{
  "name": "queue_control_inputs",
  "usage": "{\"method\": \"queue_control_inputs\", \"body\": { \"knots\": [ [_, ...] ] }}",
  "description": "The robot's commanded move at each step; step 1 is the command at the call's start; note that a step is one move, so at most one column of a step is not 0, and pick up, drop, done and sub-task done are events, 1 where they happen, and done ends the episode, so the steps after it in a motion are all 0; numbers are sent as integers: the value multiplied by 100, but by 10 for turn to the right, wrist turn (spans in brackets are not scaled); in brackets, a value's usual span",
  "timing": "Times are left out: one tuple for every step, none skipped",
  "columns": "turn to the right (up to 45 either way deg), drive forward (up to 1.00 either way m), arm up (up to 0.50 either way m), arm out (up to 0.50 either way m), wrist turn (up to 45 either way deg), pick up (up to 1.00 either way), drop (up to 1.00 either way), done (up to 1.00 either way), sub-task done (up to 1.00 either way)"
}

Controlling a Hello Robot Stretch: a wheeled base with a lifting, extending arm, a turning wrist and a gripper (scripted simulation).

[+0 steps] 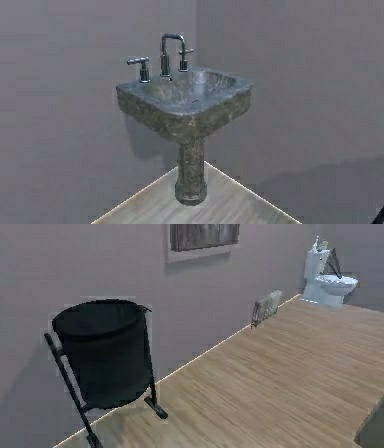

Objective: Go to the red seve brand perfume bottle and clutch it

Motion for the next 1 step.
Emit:
{"method": "queue_control_inputs", "body": {
  "knots": [
    [0, 40, 0, 0, 0, 0, 0, 0, 0]
  ]
}}
